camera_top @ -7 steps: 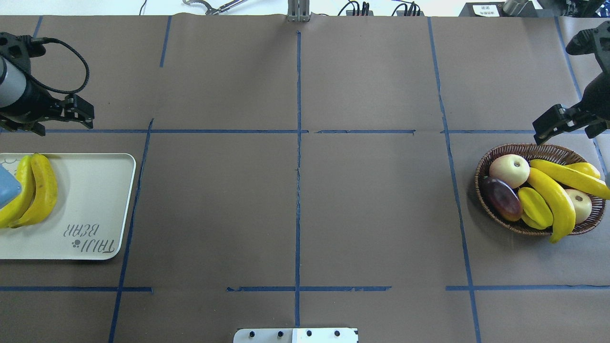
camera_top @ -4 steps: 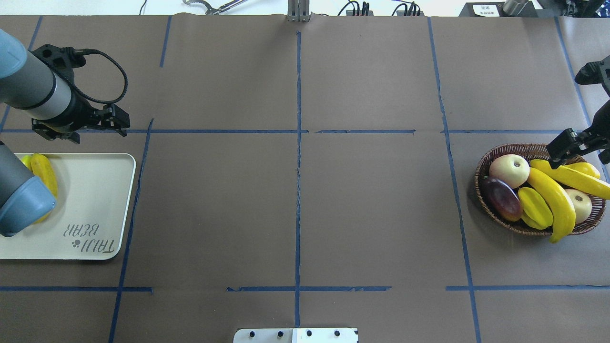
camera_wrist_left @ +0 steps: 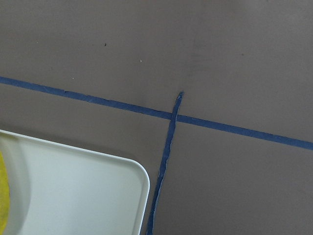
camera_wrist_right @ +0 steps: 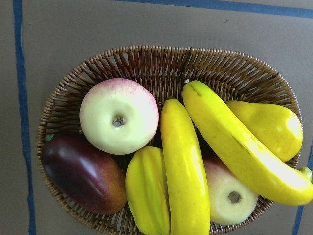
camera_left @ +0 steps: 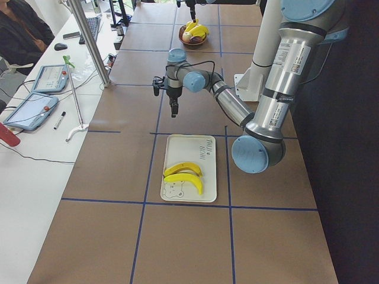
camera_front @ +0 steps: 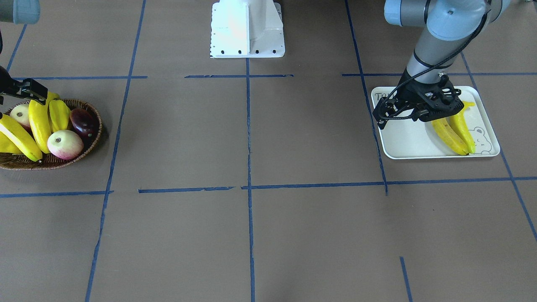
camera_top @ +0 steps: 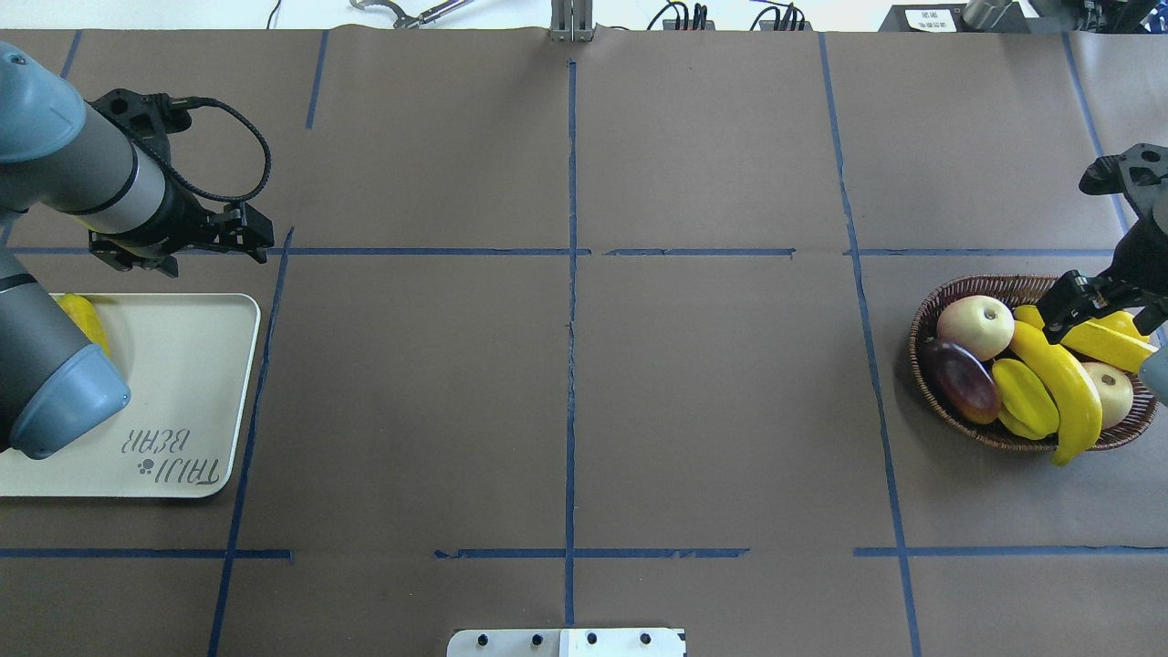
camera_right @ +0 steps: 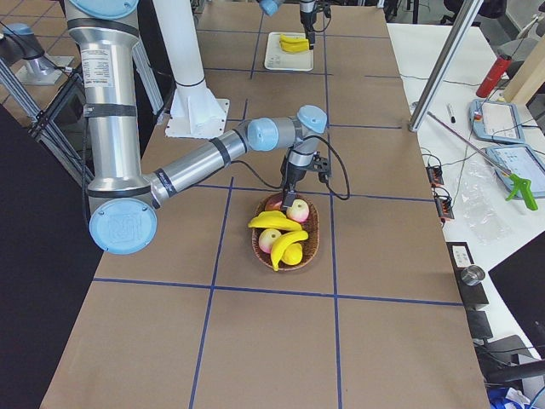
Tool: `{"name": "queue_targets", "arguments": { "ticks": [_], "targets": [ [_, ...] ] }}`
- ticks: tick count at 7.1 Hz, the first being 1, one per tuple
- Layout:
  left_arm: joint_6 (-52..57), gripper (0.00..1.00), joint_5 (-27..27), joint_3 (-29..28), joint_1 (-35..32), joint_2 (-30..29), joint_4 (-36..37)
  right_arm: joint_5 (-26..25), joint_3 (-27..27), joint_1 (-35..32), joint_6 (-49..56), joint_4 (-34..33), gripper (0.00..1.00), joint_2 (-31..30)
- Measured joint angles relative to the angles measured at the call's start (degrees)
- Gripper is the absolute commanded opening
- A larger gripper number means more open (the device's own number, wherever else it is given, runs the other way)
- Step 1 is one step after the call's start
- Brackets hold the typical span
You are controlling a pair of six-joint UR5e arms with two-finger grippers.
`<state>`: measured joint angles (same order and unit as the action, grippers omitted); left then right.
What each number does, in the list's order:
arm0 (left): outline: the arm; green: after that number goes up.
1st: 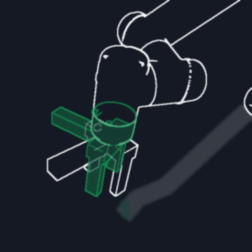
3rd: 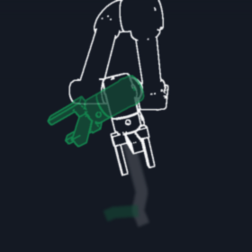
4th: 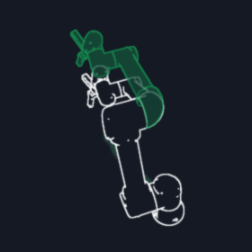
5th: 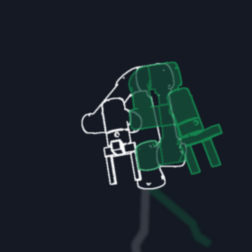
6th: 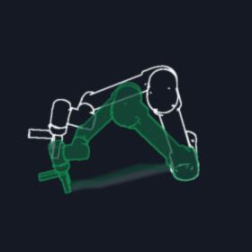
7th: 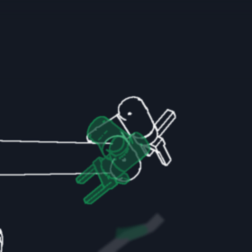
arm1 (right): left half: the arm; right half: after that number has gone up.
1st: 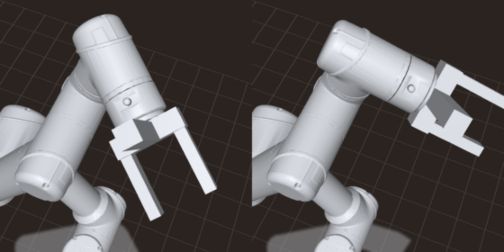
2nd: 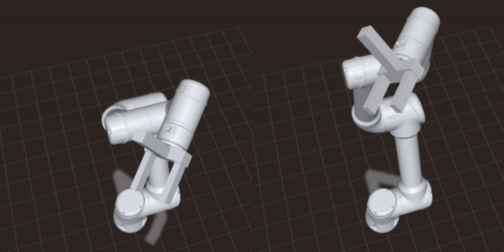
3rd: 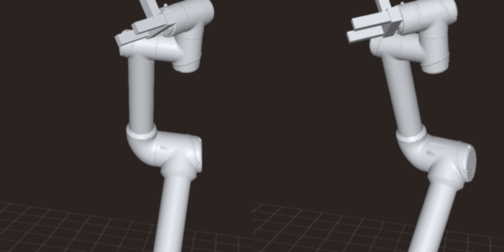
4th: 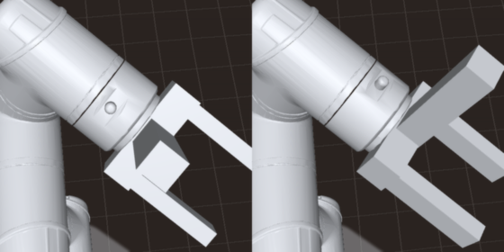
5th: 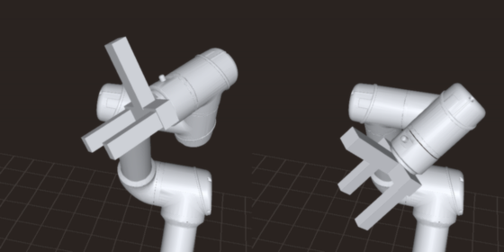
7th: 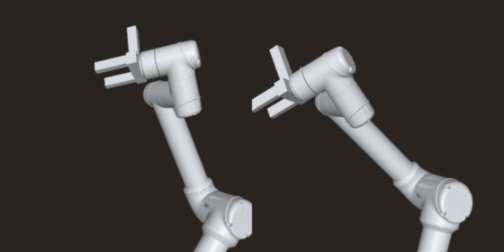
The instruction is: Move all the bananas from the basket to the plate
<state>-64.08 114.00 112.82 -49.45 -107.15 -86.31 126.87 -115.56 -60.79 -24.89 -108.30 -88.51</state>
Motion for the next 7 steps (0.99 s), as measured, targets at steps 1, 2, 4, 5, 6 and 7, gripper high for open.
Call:
{"name": "queue_targets", "arguments": {
  "ticks": [1, 2, 4, 5, 6, 7],
  "targets": [
    [-0.11, 1.0, -0.01, -0.01, 0.02, -0.34, 0.0, -0.03, 0.69, 0.21, -0.19, 5.17, 1.0, -2.2],
    [-0.29, 1.0, -0.01, 0.0, 0.05, -0.51, 0.0, 0.01, 1.04, 0.27, -0.47, 10.5, 1.0, -4.83],
    [-0.48, 1.0, -0.01, 0.01, 0.05, -0.59, 0.0, 0.1, 1.14, 0.58, -5.28, 22.94, 1.0, -10.17],
    [-0.51, 1.0, -0.01, -0.06, 0.05, -0.55, 0.0, 0.19, 1.25, 1.21, -8.24, 28.6, 1.0, -12.21],
    [-0.51, 1.0, -0.01, -0.1, 0.05, -0.49, 0.0, 0.31, 1.43, 2.15, -9.69, 31.16, 1.0, -13.19],
    [-0.52, 1.0, -0.01, -0.19, 0.09, -0.45, 0.0, 0.37, 1.84, 3.31, -10.58, 32.14, 1.0, -13.52]
  ]
}}
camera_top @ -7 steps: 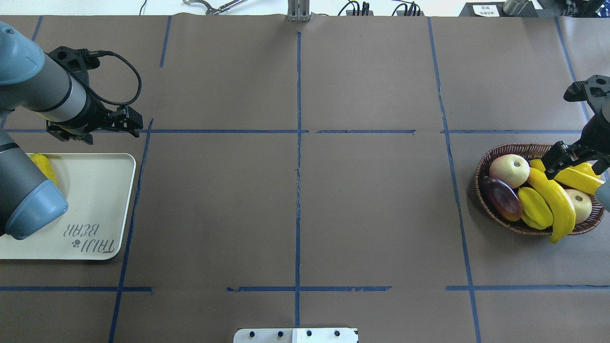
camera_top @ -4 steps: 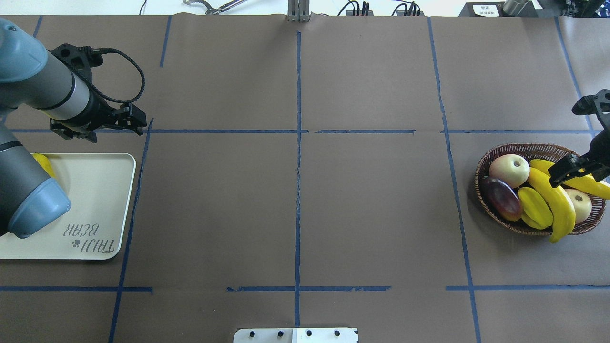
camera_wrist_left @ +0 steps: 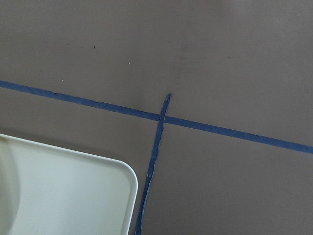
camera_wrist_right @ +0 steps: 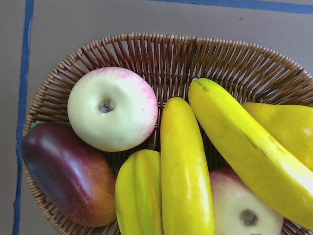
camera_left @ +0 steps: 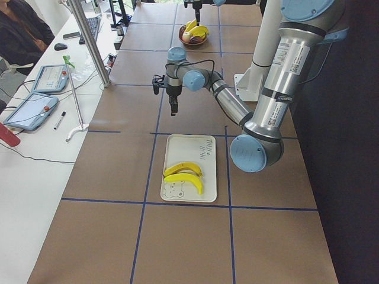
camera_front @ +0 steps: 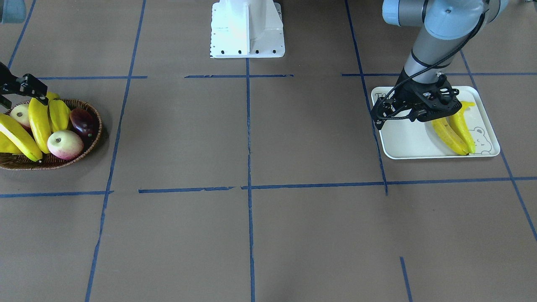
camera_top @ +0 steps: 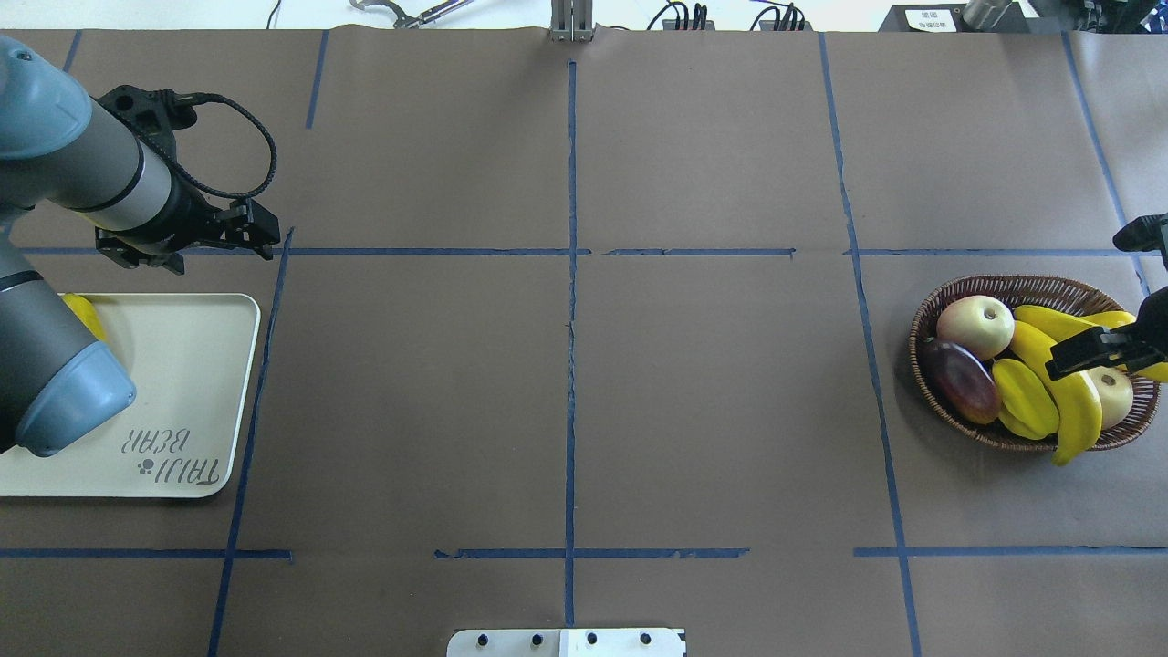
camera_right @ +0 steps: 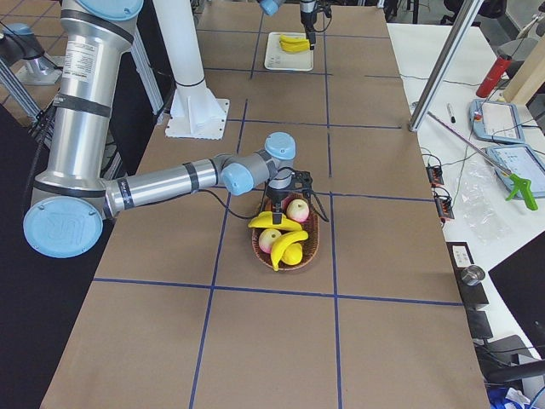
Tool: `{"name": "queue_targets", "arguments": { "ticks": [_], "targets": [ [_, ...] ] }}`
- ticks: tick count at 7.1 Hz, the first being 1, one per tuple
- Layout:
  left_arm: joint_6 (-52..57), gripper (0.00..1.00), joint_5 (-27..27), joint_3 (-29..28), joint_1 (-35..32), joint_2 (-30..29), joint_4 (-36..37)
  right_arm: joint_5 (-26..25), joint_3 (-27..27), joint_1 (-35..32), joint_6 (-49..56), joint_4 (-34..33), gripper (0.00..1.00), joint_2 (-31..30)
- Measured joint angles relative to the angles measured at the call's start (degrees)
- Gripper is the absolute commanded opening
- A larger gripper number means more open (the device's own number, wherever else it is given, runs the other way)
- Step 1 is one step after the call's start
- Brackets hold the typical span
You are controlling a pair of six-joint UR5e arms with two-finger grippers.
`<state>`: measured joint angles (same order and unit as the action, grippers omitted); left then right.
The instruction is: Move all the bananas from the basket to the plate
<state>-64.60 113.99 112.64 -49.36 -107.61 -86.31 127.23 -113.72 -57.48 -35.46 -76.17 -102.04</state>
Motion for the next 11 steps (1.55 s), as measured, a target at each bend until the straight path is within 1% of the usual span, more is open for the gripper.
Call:
{"name": "queue_targets", "arguments": {
  "ticks": [2, 3, 4, 5, 6, 7, 10, 11],
  "targets": [
    [0.0, 1.0, 0.0, -0.17, 0.1, 0.01, 0.0, -0.07, 1.56, 2.08, -1.41, 0.44, 1.0, 0.08],
    [0.02, 1.0, -0.02, -0.2, 0.12, -0.02, 0.0, -0.19, 2.38, 2.57, -1.67, 0.48, 0.98, 0.18],
    [0.04, 1.0, -0.04, -0.22, 0.14, -0.07, 0.0, -0.22, 2.95, 2.78, -1.75, 0.49, 0.89, 0.22],
    [0.02, 1.0, -0.02, -0.22, 0.14, -0.09, 0.0, -0.17, 3.24, 2.83, -1.79, 0.49, 0.77, 0.25],
    [0.03, 1.0, -0.01, -0.22, 0.14, -0.08, 0.0, -0.1, 3.36, 2.82, -1.8, 0.48, 0.73, 0.24],
    [0.06, 1.0, 0.0, -0.23, 0.14, -0.07, 0.0, -0.07, 3.39, 2.82, -1.8, 0.44, 0.72, 0.21],
    [0.09, 1.0, 0.0, -0.23, 0.14, -0.06, 0.0, 0.02, 3.42, 2.75, -1.8, 0.41, 0.72, -0.1],
    [0.09, 1.0, 0.0, -0.22, 0.14, -0.06, 0.0, 0.03, 3.42, 2.74, -1.8, 0.41, 0.7, -0.17]
  ]
}}
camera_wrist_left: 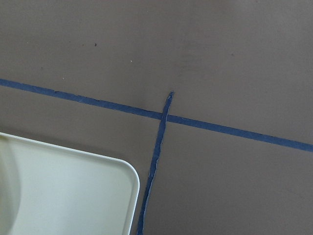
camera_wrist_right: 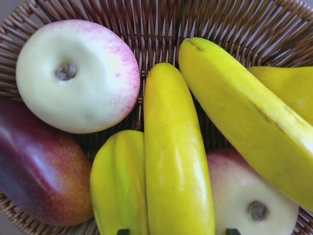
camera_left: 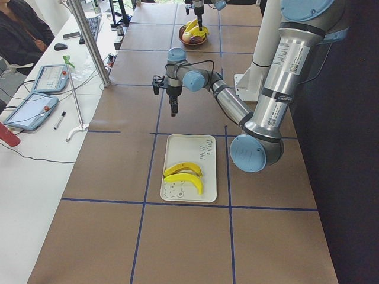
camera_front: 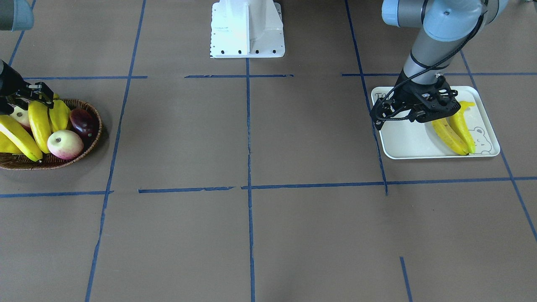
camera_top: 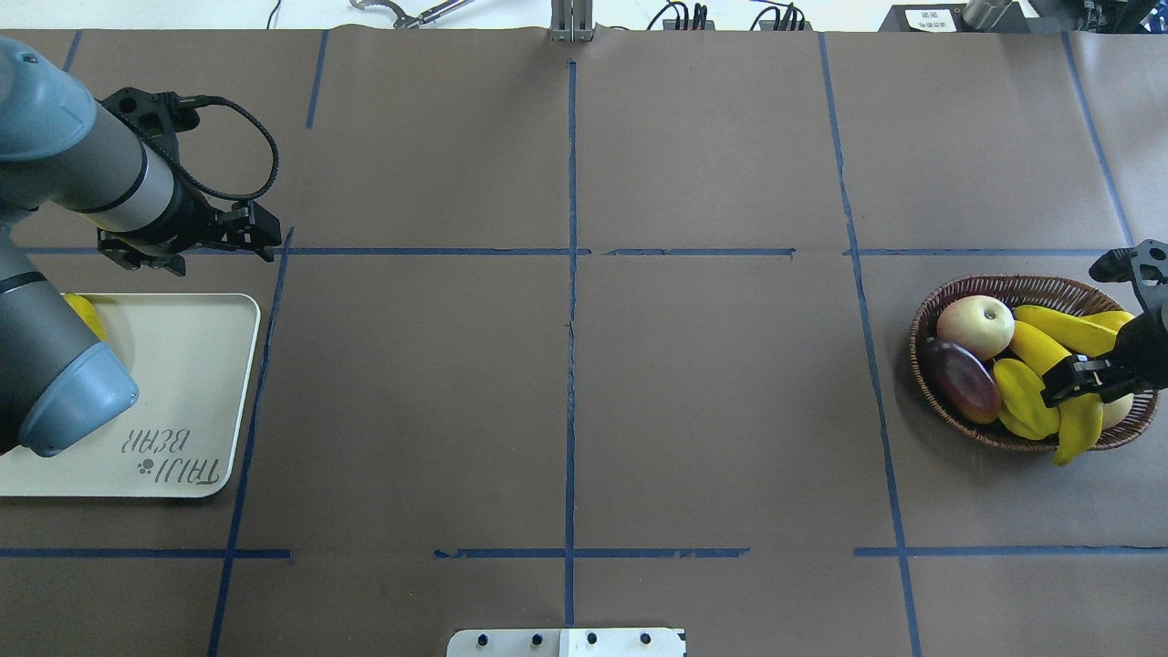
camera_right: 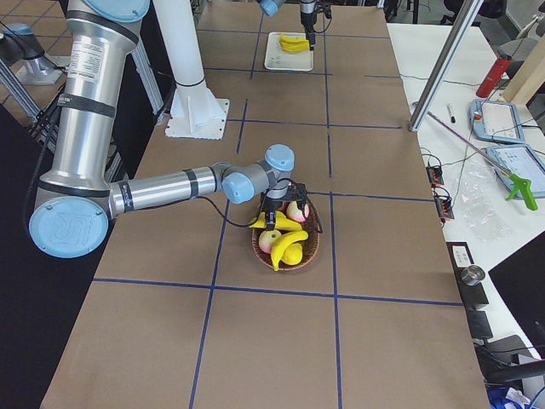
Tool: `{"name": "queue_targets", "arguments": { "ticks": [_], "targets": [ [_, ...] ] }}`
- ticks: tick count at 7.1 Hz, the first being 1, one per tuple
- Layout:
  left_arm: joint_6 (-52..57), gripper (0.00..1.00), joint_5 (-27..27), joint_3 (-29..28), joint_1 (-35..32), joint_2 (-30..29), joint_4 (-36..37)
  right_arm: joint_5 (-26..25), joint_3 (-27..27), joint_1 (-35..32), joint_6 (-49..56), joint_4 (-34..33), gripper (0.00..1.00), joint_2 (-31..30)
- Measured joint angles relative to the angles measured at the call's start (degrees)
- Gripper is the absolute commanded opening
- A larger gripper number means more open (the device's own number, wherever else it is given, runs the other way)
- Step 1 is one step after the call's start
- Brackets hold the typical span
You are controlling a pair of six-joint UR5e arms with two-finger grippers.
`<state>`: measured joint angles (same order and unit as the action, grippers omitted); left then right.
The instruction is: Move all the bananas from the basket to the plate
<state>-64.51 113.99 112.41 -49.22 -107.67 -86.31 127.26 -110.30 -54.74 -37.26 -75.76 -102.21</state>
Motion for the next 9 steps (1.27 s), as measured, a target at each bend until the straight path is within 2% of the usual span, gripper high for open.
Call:
{"name": "queue_targets", "arguments": {
  "ticks": [1, 2, 3, 5, 7, 9],
  "targets": [
    [0.0, 1.0, 0.0, 0.0, 0.0, 0.0, 0.0, 0.0, -0.01, -0.01, 0.0, 0.0, 0.46, -0.05],
    [0.0, 1.0, 0.0, 0.0, 0.0, 0.0, 0.0, 0.01, -0.02, -0.02, 0.0, -0.02, 0.28, -0.08],
    [0.0, 1.0, 0.0, -0.03, 0.0, 0.0, 0.0, 0.01, -0.02, -0.05, 0.0, -0.03, 0.14, -0.09],
    [0.0, 1.0, 0.0, -0.11, 0.0, 0.0, 0.0, 0.01, -0.24, -0.12, 0.0, -0.01, 0.03, -0.1],
    [-0.02, 1.0, 0.0, -0.16, 0.0, 0.0, 0.0, 0.06, -1.48, -0.27, 0.0, -0.02, 0.01, -0.34],
    [-0.08, 1.0, 0.0, -0.17, 0.0, 0.06, 0.0, 0.03, -5.34, -0.46, 0.02, -2.04, 0.0, -1.55]
  ]
}}
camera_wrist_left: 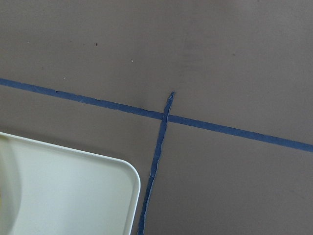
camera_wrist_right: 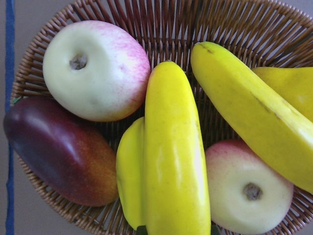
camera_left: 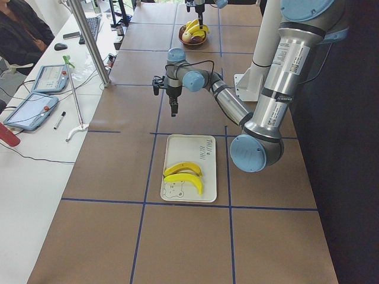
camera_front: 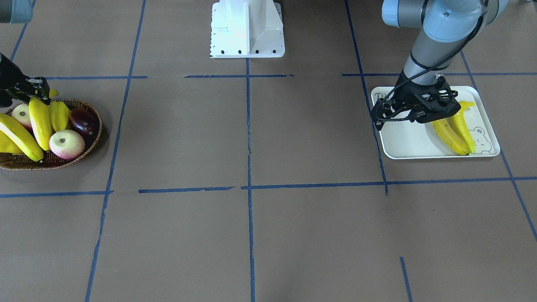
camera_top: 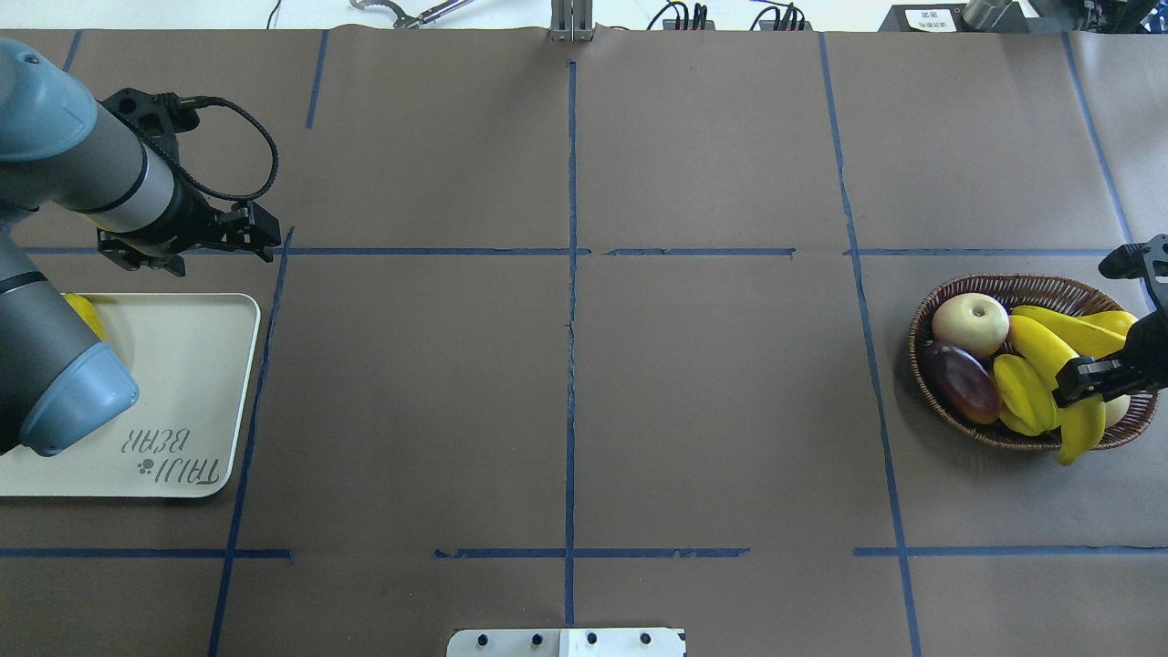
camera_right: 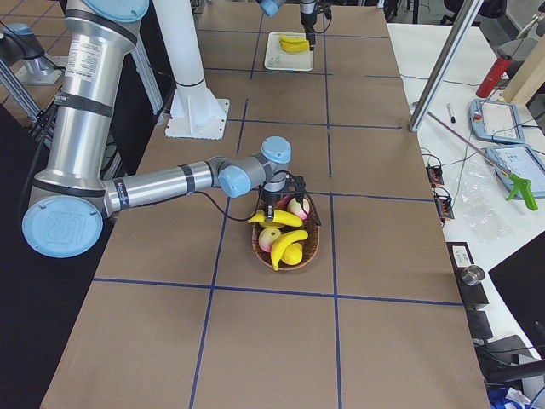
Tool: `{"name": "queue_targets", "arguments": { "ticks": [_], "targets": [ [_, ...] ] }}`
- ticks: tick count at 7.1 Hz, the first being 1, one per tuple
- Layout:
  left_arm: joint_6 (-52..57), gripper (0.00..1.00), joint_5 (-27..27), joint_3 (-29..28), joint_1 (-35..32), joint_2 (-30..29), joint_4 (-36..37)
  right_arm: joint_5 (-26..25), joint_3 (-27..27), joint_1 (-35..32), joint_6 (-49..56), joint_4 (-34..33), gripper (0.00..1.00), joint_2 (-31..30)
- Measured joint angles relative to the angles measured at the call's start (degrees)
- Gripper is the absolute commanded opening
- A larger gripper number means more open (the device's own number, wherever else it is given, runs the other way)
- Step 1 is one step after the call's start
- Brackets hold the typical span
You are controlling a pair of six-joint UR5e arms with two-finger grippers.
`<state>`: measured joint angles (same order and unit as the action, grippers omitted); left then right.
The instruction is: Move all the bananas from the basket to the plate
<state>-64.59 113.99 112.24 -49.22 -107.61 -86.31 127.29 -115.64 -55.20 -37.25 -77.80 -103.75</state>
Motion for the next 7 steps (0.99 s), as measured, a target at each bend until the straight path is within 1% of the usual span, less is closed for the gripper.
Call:
{"name": "queue_targets", "arguments": {
  "ticks": [3, 4, 5, 6, 7],
  "targets": [
    [-0.01, 1.0, 0.02, 0.0, 0.0, 0.08, 0.0, -0.2, -8.46, -3.1, 0.07, -7.6, 0.0, -0.23],
    [-0.01, 1.0, 0.06, 0.0, 0.0, 0.01, -0.02, -0.21, -10.96, -4.6, 0.07, -8.94, 0.0, 0.13],
    [-0.04, 1.0, 0.12, -0.06, 0.15, -0.44, -0.21, -0.17, -13.06, -5.78, 0.07, -9.49, 0.0, 1.72],
    [-0.61, 1.0, 0.22, -0.12, 0.44, -1.74, -0.54, 0.0, -14.14, -6.05, 0.01, -10.08, 0.0, 5.35],
    [-2.6, 1.0, 0.36, -0.26, 0.94, -3.67, -1.09, 0.22, -14.41, -5.47, -0.36, -11.67, 0.0, 10.22]
  ]
}}
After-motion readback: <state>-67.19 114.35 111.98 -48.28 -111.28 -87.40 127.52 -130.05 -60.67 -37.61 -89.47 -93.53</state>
